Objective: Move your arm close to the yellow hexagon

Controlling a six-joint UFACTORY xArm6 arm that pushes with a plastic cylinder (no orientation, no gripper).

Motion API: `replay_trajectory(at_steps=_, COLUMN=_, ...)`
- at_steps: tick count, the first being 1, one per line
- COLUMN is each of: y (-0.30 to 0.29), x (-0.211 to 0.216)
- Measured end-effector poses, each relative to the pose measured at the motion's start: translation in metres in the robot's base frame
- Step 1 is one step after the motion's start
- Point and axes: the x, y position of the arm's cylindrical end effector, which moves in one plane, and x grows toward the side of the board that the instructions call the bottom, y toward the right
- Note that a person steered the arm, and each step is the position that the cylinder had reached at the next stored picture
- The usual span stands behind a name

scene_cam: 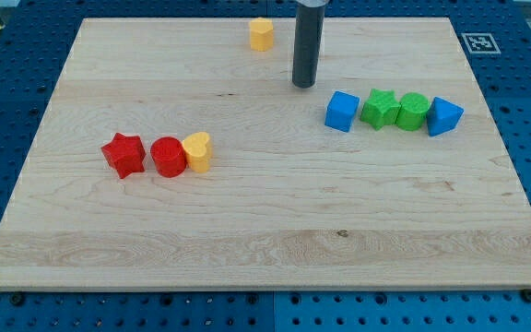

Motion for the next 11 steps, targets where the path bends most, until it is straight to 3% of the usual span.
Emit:
replay_trajectory(at_steps=4, y=0.084, x=-0.005)
replay_trajectory(at_steps=5, y=0.092, x=-0.036)
replay_trajectory(at_steps=7, y=0.034, x=-0.12)
replay_trajectory(at_steps=11, y=-0.05, x=-0.124)
